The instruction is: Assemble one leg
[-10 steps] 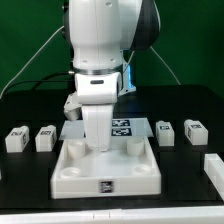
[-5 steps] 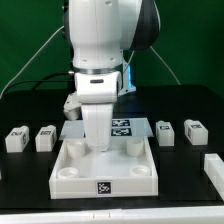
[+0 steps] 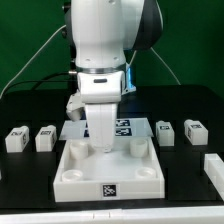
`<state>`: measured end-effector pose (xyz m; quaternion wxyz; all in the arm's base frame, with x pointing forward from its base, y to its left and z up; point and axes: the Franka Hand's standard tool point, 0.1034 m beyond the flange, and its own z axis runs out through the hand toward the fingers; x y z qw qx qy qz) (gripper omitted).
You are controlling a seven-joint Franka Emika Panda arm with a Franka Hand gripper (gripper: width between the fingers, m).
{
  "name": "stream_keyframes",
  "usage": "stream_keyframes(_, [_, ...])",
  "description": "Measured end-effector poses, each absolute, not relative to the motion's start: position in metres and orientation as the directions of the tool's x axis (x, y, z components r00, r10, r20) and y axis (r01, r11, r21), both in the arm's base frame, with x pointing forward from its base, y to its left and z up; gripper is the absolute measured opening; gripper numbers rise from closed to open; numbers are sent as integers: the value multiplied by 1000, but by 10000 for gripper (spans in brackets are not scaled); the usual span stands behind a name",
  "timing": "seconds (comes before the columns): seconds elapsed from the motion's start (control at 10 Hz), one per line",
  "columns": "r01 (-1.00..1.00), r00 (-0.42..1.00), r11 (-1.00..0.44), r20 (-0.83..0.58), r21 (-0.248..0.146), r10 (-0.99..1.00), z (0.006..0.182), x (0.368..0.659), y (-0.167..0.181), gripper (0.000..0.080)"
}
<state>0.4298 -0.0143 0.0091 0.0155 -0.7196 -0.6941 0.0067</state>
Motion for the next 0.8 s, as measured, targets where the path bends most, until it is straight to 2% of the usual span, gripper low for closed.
stream_keyframes(0.4, [999, 49, -49, 39, -15, 998, 10, 470, 41, 58])
stream_keyframes(0.6, [998, 64, -63, 46, -6, 997, 8, 491, 54, 58])
stream_keyframes(0.8, [998, 57, -57, 45, -12, 997, 7, 496, 59, 58])
